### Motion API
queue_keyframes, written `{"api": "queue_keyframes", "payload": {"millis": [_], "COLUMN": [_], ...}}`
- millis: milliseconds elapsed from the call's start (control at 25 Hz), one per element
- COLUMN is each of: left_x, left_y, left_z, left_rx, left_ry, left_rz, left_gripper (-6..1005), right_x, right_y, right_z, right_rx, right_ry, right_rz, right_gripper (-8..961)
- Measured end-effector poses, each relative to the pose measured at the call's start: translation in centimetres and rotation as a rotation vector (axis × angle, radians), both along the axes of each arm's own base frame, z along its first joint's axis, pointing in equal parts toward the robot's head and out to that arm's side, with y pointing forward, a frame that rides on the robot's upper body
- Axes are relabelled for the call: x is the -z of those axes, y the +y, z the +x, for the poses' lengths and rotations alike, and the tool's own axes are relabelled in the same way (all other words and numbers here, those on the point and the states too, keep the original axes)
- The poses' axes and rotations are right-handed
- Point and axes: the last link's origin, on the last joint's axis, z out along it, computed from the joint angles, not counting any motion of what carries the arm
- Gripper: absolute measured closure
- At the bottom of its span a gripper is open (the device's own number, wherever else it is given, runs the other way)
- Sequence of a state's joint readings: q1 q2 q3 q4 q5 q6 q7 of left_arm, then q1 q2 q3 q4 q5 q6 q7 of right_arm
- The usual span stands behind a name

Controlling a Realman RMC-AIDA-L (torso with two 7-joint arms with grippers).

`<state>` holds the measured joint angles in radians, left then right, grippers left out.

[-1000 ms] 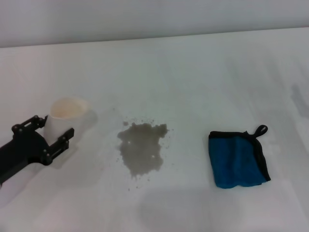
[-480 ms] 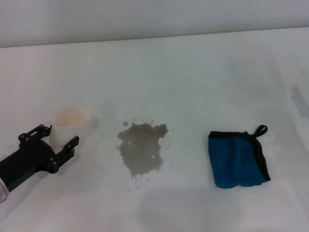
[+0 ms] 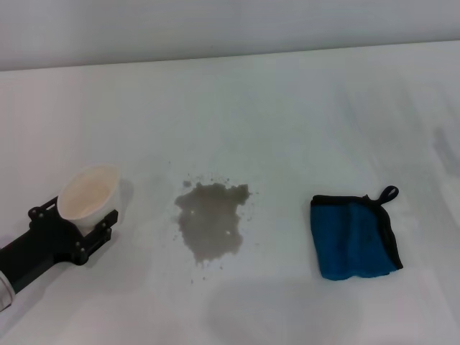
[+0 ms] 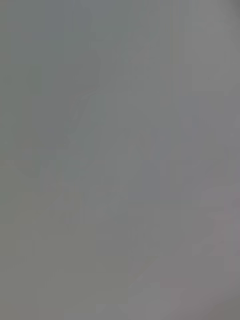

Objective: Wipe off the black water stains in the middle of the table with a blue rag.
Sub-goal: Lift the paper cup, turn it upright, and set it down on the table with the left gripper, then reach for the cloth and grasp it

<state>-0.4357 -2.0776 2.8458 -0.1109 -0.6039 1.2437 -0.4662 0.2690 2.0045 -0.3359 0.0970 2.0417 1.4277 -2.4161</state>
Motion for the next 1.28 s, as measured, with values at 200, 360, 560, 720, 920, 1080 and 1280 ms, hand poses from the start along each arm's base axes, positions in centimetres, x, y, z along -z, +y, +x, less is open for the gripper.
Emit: {"api": "queue_keyframes", "payload": {"millis": [200,360,560,720,920,1080,1280], "left_x": [-0.1,-0.1,0.0,0.0,-0.2,-0.3,-1.5], "left_y": [0.0,0.1,0.1,-0.5,-2.0,-3.2,-4.7], "left_z": [0.0,0.0,0.0,-0.5,-1.3,-1.7,-2.1], "left_rx": [0.007,0.016,0.014,-0.006,-0.011,0.001,-0.011], "left_ry": [0.006,0.014,0.020,0.019,0.026,0.032,-0.023], "left_rz": [0.002,0.005,0.006,0.010,0.032,0.067,0.133], "left_gripper": [286,263,219,128,106,106,106], "right_x": [0.0,0.1,0.1,0.1,0.1,0.0,-0.1], "right_y": [-0.2,-0.3,-0.4,-0.4,-0.4,-0.3,-0.4], "right_z": [0.1,0.1,0.1,0.1,0.1,0.1,0.1], "right_rx": [0.003,0.001,0.000,0.000,0.000,-0.001,-0.007], "right_ry": [-0.002,-0.003,-0.002,-0.001,-0.005,-0.012,0.004], "right_rz": [-0.003,-0.007,-0.007,-0.008,-0.007,-0.006,-0.002], "right_gripper": [135,135,135,135,135,135,143]}}
